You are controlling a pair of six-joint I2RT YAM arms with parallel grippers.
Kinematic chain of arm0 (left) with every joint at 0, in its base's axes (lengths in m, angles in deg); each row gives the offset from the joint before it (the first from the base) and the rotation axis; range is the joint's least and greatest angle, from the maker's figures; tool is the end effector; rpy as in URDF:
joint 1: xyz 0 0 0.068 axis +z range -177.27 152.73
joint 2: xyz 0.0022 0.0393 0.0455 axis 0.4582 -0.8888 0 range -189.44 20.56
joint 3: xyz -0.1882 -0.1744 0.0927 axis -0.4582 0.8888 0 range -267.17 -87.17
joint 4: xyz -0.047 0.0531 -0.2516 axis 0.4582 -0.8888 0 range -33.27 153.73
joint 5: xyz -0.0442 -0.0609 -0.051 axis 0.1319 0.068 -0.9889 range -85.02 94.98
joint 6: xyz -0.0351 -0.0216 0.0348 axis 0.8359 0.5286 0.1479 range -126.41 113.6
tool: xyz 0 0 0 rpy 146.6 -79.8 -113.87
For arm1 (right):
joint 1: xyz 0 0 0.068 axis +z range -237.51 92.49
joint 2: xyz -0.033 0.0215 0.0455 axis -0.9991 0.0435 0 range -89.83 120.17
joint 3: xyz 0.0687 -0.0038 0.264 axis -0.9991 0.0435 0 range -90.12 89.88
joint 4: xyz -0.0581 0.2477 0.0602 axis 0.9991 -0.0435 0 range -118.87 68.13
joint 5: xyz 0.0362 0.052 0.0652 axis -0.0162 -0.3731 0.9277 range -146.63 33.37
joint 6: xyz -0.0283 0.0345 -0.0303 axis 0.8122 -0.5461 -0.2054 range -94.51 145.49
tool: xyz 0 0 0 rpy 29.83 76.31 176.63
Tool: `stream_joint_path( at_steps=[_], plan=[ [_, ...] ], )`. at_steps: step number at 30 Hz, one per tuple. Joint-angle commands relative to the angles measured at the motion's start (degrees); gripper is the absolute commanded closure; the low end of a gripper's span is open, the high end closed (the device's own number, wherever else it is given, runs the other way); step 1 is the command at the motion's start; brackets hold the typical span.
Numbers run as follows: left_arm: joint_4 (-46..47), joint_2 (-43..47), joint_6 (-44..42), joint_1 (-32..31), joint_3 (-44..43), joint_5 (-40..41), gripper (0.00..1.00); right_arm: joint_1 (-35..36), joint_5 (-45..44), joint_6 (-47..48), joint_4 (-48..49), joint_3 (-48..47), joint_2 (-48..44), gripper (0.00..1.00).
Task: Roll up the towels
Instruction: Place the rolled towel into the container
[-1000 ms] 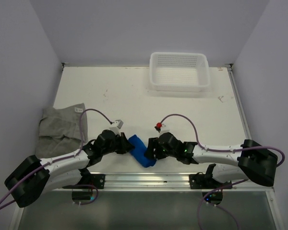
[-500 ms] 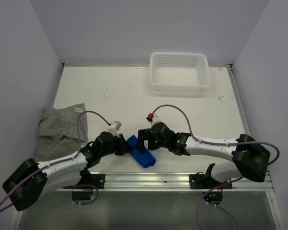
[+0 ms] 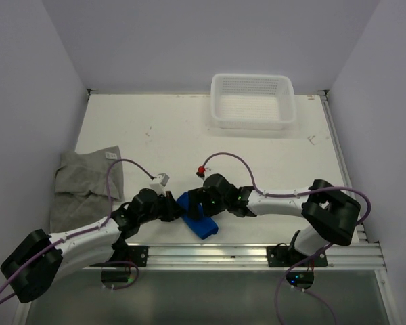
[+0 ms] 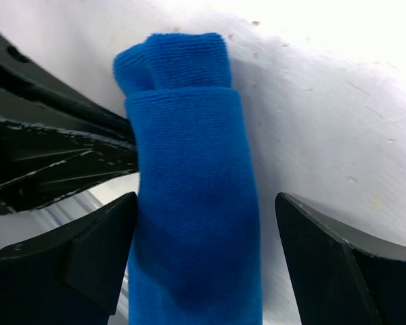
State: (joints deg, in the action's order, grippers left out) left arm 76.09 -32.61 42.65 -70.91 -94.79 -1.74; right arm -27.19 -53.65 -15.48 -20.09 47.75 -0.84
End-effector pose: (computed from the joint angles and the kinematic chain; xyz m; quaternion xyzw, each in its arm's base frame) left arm 0.1184 -0.1187 0.1320 -0.0136 0.8784 -0.3792 0.2905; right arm 0.1489 0.2651 0.1621 -0.1650 0.9090 0.3106 0.2236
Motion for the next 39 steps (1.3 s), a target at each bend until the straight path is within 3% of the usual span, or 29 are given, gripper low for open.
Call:
stream_joint_path(
  at_steps=[1, 13, 20, 24, 30, 34, 39],
  plan=[
    [-7.44, -0.89, -0.37, -0.13, 2.26, 2.77, 0.87, -0.02, 3.78, -0.42, 3.31, 0.38, 0.66, 0.15],
    [-7.97, -0.27, -0.1, -0.13, 2.52, 3.12, 0.87, 3.49, 0.54, 1.51, -0.54, 0.03, 2.94, 0.19],
    [-9.54, -0.18, -0.37, -0.13, 1.64, 4.0, 0.87, 7.18, -5.52, 3.96, -6.6, -2.08, 3.47, 0.27],
    [-11.39, 0.17, -0.37, -0.13, 0.42, 5.13, 0.88, 10.43, -13.15, 5.29, -10.74, -3.75, 4.52, 0.32],
    [-15.61, 2.54, -0.37, -0.13, -2.39, 6.46, 0.89, 12.55, -16.87, 4.85, -13.29, -5.07, 5.84, 0.44],
    [-19.02, 2.54, -1.51, -0.13, -6.35, 9.79, 0.88, 12.55, -18.01, 4.94, -14.09, -6.12, 5.76, 0.63],
    [-26.76, 0.0, -5.63, -0.13, -17.4, 17.77, 0.87, 12.55, -18.54, 4.85, -14.26, -7.26, 6.02, 0.83]
  ],
)
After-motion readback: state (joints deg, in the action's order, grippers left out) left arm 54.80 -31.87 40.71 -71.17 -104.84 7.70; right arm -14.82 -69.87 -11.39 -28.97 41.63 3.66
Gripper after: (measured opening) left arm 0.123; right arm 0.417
